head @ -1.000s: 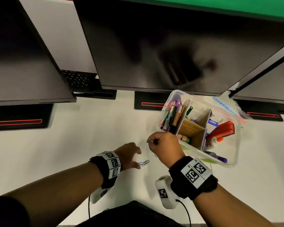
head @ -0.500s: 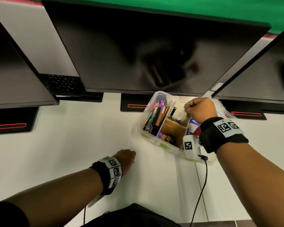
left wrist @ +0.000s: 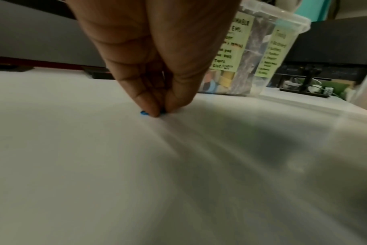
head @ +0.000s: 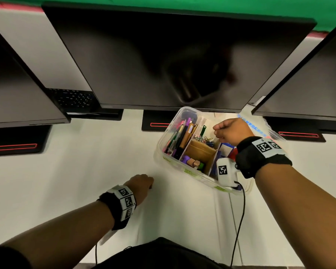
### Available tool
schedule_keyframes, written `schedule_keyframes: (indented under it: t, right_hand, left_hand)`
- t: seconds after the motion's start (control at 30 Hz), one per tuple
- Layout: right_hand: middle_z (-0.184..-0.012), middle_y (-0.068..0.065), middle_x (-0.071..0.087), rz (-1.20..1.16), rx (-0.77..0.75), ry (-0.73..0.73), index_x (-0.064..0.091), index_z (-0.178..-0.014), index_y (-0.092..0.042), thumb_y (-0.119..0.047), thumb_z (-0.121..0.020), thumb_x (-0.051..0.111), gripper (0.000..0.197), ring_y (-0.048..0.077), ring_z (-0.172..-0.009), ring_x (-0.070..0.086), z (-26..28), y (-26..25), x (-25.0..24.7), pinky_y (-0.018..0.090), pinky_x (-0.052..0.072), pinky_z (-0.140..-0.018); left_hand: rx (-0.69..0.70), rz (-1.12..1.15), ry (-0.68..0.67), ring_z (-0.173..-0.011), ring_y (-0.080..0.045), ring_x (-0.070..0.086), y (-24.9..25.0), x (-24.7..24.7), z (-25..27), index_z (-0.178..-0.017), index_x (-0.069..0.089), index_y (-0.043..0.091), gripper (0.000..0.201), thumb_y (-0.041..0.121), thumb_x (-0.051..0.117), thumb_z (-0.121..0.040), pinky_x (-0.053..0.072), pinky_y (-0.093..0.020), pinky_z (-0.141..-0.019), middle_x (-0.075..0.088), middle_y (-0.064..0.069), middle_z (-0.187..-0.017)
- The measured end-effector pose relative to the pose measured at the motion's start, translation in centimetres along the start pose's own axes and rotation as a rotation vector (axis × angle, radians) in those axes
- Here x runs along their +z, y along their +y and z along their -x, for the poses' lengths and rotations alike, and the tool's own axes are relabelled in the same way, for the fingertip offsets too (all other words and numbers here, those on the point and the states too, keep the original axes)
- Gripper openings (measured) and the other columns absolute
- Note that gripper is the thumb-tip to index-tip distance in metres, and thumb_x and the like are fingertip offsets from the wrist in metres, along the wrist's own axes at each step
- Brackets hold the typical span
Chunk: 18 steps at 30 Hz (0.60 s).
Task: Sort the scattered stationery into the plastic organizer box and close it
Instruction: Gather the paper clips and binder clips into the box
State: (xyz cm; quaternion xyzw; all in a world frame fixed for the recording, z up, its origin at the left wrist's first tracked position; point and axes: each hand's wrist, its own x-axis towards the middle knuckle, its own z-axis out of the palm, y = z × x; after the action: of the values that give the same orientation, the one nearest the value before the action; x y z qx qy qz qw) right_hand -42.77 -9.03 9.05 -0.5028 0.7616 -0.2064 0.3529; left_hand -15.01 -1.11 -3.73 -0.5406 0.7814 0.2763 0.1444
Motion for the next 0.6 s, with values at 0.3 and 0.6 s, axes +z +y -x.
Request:
schedule_keyframes:
  t: [0.3, 0.6]
  right_hand:
    - [-0.094, 0.006, 0.066, -0.006, -0.109, 0.068, 0.069, -0.098, -0.007, -0.011, -0.087, 0.062, 0.014, 0.019, -0.088, 0.059, 2.6, 2.0, -3.1, 0.035, 0.049, -0.086]
    - [-0.127, 0.016, 0.058, 0.213, 0.089, 0.182, 0.062, -0.118, -0.010, -0.018, -0.086, 0.064, 0.033, 0.031, -0.114, 0.054, 2.8, 5.7, -5.1, 0.035, 0.041, -0.095]
  left_hand:
    - [-0.124, 0.357, 0.168, -0.081, -0.014, 0.053, -3.4, -1.9, 0.2, -0.096, 0.066, 0.012, 0.019, 0.006, 0.062, -0.079, 0.040, -0.019, -0.074, 0.059, 0.002, -0.085]
    - [-0.024, 0.091, 0.025, -0.104, -0.018, 0.059, -2.9, -1.5, 0.2, -0.114, 0.061, 0.015, 0.028, 0.011, 0.049, -0.090, 0.040, -0.020, -0.084, 0.066, -0.001, -0.107]
